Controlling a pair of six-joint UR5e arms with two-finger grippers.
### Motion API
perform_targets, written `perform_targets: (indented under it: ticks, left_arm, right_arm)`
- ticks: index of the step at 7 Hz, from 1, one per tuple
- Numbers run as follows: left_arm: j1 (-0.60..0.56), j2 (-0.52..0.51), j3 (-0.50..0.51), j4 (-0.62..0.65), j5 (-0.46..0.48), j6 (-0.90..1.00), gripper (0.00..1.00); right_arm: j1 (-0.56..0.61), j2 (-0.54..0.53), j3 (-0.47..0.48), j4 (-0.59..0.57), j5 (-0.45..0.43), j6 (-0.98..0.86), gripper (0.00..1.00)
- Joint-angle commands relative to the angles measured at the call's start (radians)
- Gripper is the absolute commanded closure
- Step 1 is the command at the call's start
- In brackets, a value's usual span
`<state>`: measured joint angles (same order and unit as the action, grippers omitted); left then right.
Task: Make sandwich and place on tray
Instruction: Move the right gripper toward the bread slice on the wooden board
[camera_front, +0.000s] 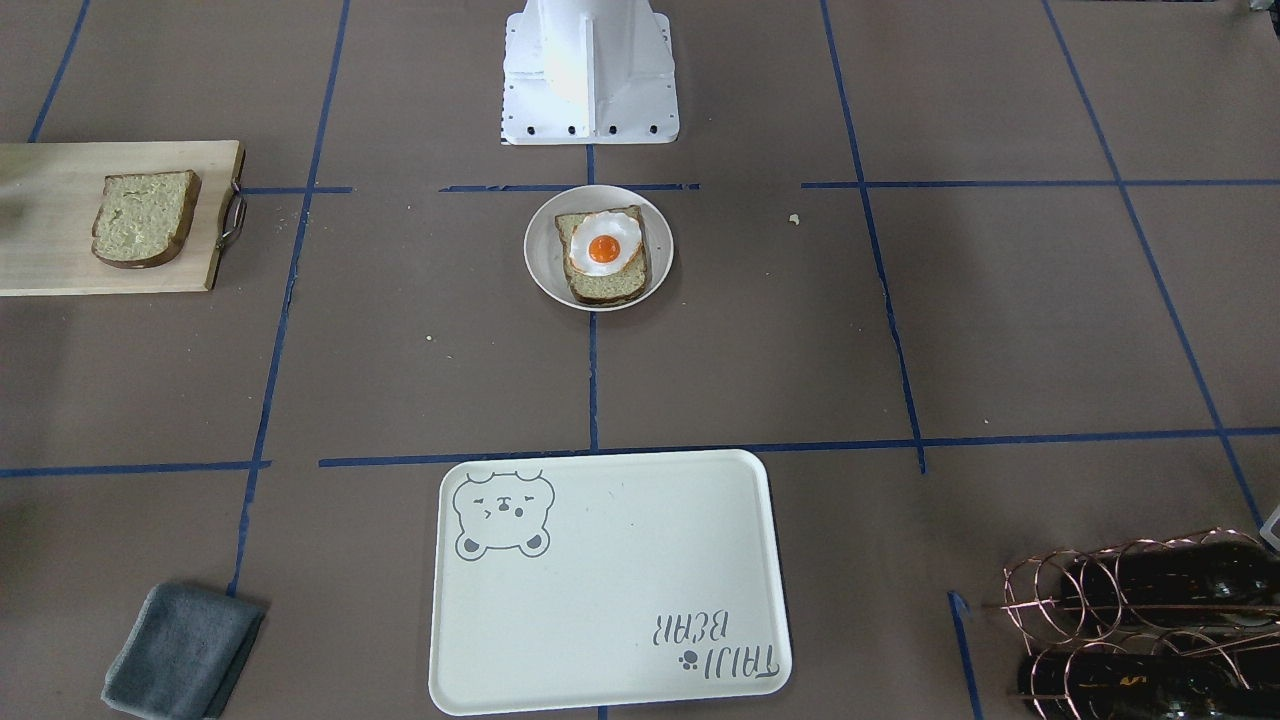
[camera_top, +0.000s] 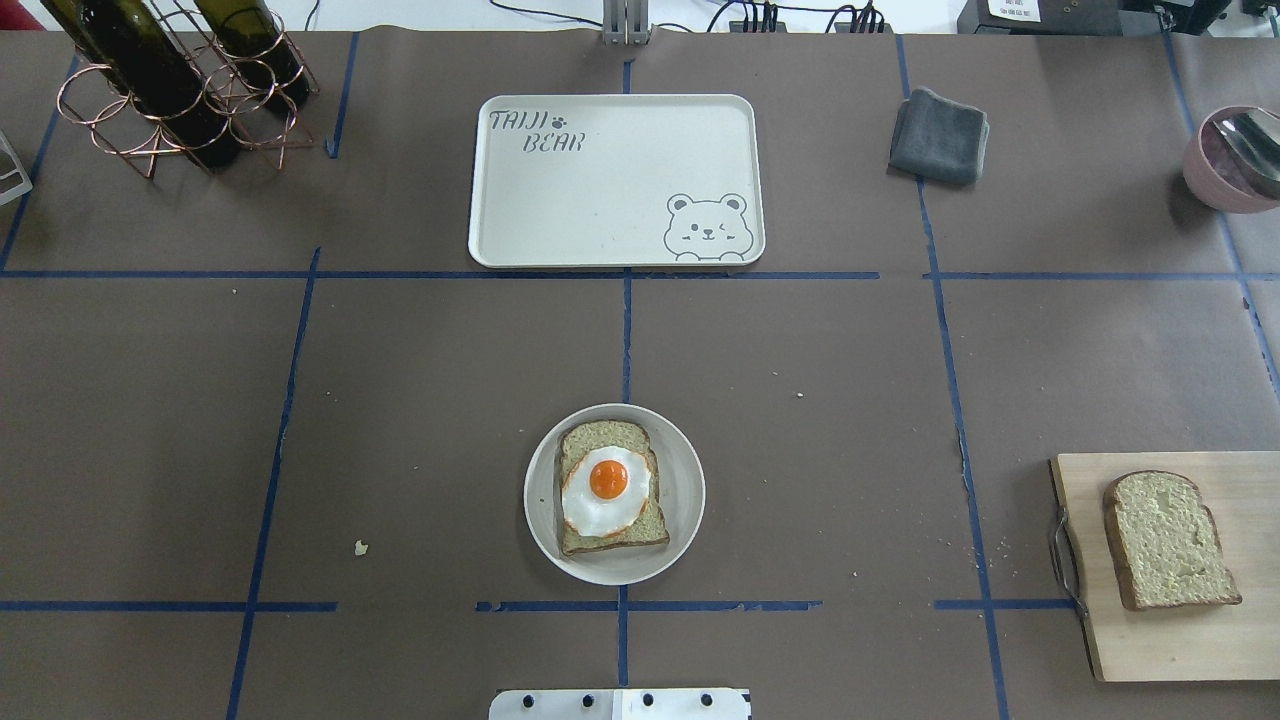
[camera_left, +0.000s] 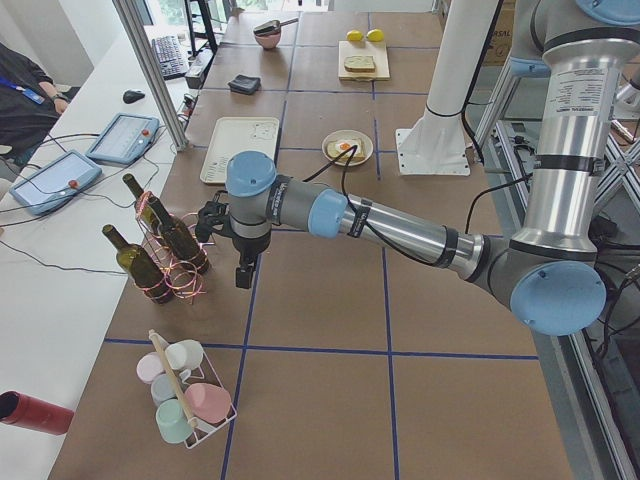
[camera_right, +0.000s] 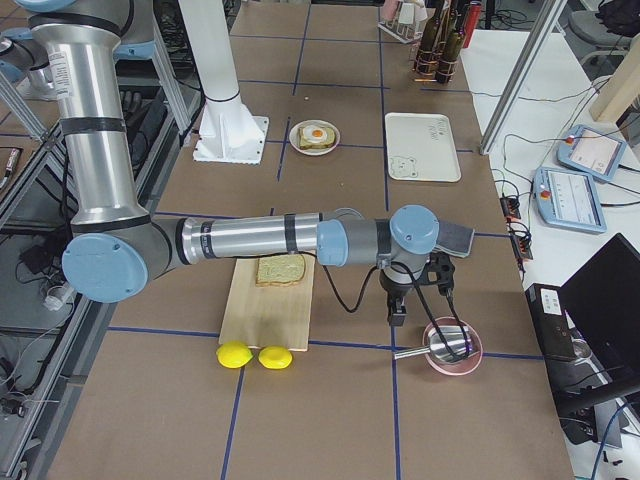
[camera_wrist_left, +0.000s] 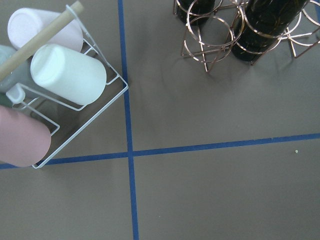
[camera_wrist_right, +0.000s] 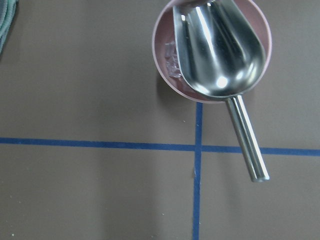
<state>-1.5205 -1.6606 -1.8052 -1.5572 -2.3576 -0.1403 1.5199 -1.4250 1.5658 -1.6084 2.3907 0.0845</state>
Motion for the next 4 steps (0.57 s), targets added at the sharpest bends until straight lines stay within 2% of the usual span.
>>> perform_targets:
  ticks: [1,2,4]
  left_arm:
    - [0.044,-0.027,-0.019,-0.004,0.000,-0.047,0.00]
    - [0.071,-0.033,-0.042,-0.006,-0.005,-0.094,0.00]
    - [0.134,-0.034,-0.057,-0.080,-0.006,-0.230,0.00]
  right_arm:
    - [-0.099,0.014,0.028,0.074,0.007,0.191,0.00]
    - [-0.122,-0.035,0.037,0.170,0.008,0.249,0.00]
    - [-0.182,-0.218,0.147,0.426,0.004,0.457,0.00]
